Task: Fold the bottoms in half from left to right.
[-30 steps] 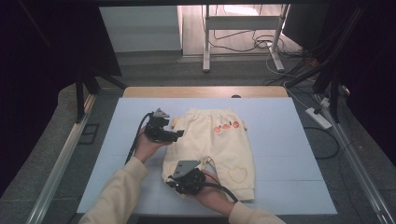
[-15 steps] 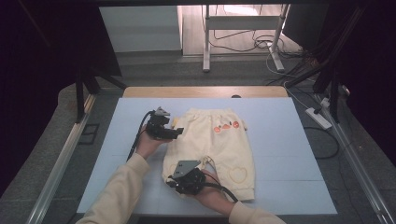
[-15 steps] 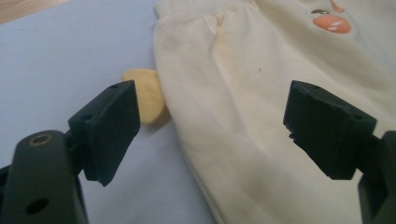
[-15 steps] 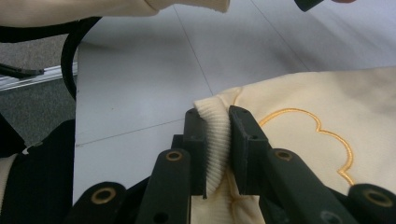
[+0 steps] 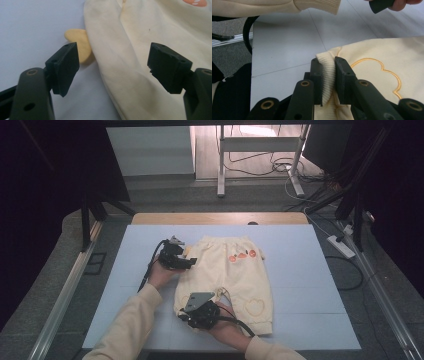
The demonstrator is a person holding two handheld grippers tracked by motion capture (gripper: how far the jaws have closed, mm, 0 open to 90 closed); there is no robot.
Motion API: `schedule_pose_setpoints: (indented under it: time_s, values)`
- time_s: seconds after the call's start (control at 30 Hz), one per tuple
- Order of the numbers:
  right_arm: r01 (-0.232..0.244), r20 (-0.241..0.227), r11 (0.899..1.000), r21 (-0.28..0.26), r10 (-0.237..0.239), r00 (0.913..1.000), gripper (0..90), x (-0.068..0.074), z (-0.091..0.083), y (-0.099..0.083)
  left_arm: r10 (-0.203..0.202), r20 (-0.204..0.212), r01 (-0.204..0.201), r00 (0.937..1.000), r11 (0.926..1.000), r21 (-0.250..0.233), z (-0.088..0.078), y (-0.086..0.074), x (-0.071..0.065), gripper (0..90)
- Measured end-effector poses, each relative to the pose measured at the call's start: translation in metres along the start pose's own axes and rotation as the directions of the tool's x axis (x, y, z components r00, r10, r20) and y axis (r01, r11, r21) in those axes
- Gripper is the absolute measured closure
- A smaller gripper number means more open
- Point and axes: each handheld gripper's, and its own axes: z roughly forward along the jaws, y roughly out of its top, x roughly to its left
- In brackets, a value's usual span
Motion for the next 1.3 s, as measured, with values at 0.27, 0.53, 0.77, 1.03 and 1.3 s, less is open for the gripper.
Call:
schedule_pose_setpoints:
  time_s: [0.27,0.53,0.77,1.03,1.3]
  values:
    - [-0.003,-0.001,1.000,-0.011,0.003,1.0000,77.5,-0.002,-0.004,0.002,-0.015,0.014,0.014,0.9998,0.9997,0.021,0.006,-0.002,0.003,24.0]
    - [-0.001,-0.007,1.000,-0.013,0.001,1.0000,77.5,-0.003,-0.004,0.003,-0.026,0.027,0.025,0.9993,0.9992,0.029,0.008,-0.004,0.006,24.7]
    - [0.000,-0.007,1.000,-0.012,-0.001,1.0000,77.5,-0.003,-0.004,0.003,-0.028,0.054,0.024,0.9981,0.9965,0.080,0.017,-0.007,0.005,27.1]
    - [-0.002,-0.009,1.000,-0.012,0.002,1.0000,77.5,-0.003,-0.004,0.002,-0.030,0.052,0.025,0.9982,0.9957,0.089,0.019,-0.007,0.003,25.9]
    - [-0.009,-0.013,1.000,-0.015,0.008,0.9999,77.3,-0.004,-0.004,0.001,-0.034,0.065,0.028,0.9973,0.9959,0.086,0.018,-0.007,0.003,34.3]
